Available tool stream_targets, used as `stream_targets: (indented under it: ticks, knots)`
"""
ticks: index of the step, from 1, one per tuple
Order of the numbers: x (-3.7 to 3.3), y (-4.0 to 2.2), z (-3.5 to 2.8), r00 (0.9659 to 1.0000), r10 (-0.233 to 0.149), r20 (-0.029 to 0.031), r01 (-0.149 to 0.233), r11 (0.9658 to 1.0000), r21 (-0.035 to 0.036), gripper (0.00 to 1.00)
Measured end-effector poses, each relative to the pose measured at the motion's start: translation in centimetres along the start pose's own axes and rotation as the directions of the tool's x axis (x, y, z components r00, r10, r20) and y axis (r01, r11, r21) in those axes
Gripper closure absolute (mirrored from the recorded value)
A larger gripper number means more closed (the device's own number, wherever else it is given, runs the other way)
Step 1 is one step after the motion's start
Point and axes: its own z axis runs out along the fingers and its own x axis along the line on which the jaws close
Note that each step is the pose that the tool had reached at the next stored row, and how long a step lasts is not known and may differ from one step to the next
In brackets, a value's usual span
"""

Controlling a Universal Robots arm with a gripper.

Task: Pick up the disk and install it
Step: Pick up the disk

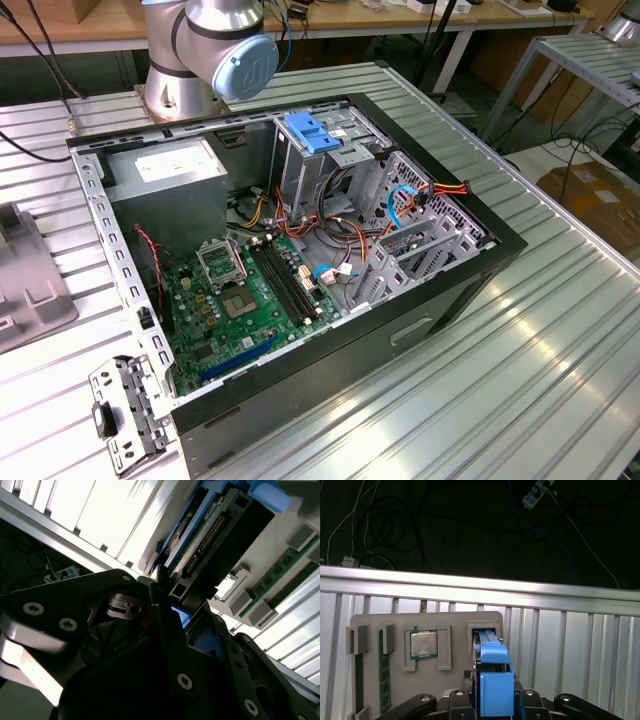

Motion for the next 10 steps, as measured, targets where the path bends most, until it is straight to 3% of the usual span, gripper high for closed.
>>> stream_targets:
  ticks: [10]
  knots:
    - [-0.02,0.04,-0.90,1.0000,0.000,0.0019,0.000,1.0000,0.0000,0.63]
